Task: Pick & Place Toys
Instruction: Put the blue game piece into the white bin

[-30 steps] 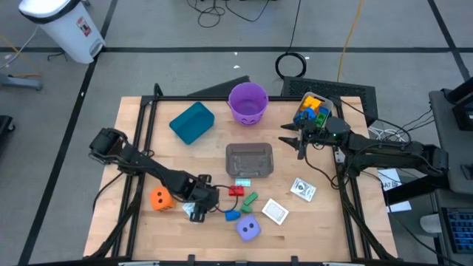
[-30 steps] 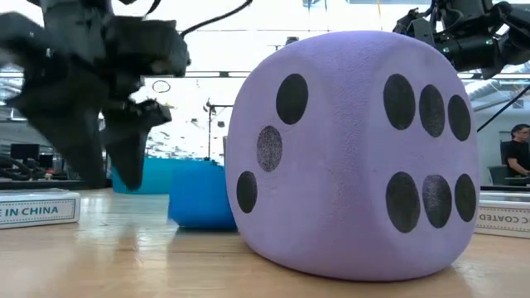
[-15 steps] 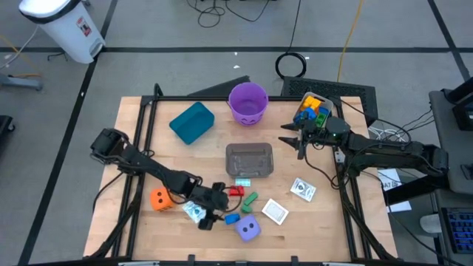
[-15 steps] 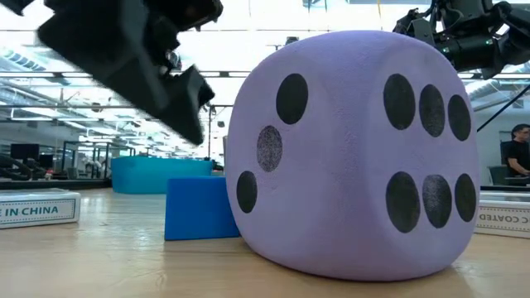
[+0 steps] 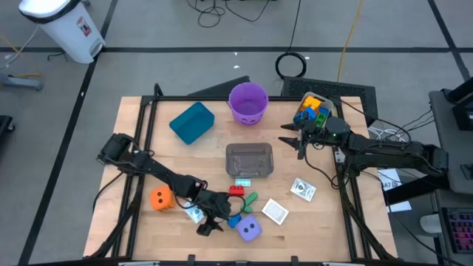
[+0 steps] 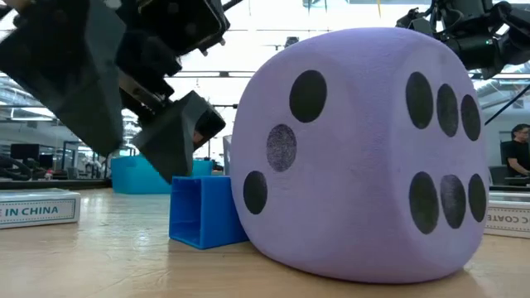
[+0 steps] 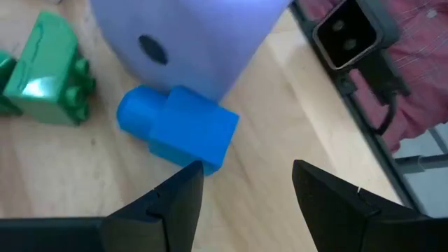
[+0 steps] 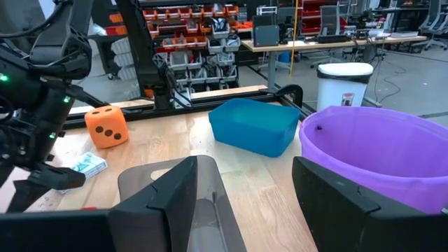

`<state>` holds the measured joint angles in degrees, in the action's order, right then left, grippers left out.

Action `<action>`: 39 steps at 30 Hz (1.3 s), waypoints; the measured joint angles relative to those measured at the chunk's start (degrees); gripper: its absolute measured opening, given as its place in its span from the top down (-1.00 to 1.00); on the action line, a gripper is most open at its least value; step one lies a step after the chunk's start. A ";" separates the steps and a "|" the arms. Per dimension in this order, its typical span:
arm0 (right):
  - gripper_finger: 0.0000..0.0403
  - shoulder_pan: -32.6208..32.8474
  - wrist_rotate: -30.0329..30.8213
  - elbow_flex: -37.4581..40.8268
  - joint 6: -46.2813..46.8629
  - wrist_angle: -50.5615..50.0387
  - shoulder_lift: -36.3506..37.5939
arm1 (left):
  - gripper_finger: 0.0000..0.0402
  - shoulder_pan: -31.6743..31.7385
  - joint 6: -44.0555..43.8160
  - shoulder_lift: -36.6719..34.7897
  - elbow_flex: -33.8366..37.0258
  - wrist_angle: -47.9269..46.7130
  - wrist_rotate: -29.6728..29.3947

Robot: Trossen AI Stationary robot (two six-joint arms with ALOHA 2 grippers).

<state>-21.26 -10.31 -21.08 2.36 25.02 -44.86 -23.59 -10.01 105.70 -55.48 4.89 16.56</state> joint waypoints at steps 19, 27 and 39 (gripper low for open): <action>-0.03 -0.02 0.00 0.00 0.06 -0.02 0.00 | -0.13 0.84 5.63 3.02 0.00 8.58 5.09; -0.03 -0.02 0.00 0.00 0.36 0.00 0.00 | -0.13 2.21 0.20 0.99 -0.13 -0.38 5.72; -0.03 -0.02 0.00 0.00 0.38 0.01 0.00 | -0.13 1.99 -9.25 -12.26 0.07 -26.02 -13.43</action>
<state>-21.28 -10.31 -21.08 2.74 25.02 -44.86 -21.61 -19.26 93.44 -55.42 -21.13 3.13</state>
